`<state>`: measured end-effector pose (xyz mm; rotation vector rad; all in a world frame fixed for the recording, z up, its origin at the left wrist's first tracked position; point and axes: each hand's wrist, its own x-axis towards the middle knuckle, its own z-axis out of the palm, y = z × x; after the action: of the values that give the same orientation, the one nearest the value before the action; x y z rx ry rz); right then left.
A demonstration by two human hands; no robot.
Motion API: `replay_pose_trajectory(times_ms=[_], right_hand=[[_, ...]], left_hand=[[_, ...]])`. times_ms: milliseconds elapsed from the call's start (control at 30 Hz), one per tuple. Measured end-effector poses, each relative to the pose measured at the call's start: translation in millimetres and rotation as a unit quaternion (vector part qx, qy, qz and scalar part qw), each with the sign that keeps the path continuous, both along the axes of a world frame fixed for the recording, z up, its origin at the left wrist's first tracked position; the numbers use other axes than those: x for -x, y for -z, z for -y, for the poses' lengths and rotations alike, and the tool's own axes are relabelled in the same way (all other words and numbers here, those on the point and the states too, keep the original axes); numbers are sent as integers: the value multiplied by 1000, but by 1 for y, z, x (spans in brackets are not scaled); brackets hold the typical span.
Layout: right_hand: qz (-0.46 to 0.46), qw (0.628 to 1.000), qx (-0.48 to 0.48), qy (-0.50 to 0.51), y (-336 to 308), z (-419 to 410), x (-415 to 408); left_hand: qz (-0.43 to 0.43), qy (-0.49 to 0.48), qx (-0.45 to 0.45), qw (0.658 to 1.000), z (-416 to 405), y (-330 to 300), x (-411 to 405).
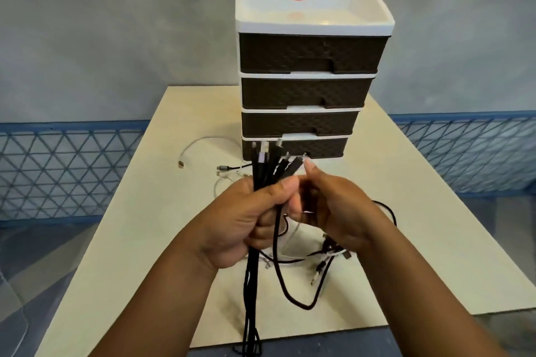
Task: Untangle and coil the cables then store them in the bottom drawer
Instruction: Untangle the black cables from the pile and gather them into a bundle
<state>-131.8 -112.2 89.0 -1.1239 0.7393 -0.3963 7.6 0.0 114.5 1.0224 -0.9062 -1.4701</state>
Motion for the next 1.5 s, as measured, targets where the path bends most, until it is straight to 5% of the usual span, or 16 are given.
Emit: replay_pose_trajectory(times_ms=[133, 333, 567, 900, 967, 1067, 1167, 1400, 1500], right_hand=[[55, 990, -128, 12, -24, 10, -28], [145, 976, -147, 68, -56, 12, -42], [140, 983, 21, 116, -100, 16, -36], [29, 970, 239, 11, -112, -4, -26], [-59, 942, 329, 38, -109, -1, -25], [-309, 812, 494, 39, -99, 10, -24], [-439, 749, 494, -42, -91, 16, -24], [-314, 726, 607, -75, -101, 10, -16], [-212, 797, 564, 44, -109, 14, -10]], left_hand=[[38, 53, 18, 998, -3, -4, 4], [30, 23, 15, 999, -4, -3, -11], [-47, -98, -70, 992, 17, 10, -20], [-67, -219, -102, 968, 52, 22, -15], [-83, -230, -83, 966, 55, 22, -15], [-101, -236, -62, 964, 61, 24, -19], [-105, -231, -55, 966, 65, 25, -21], [-98, -216, -86, 968, 73, 21, -28], [-108, -220, -84, 966, 71, 22, -31]])
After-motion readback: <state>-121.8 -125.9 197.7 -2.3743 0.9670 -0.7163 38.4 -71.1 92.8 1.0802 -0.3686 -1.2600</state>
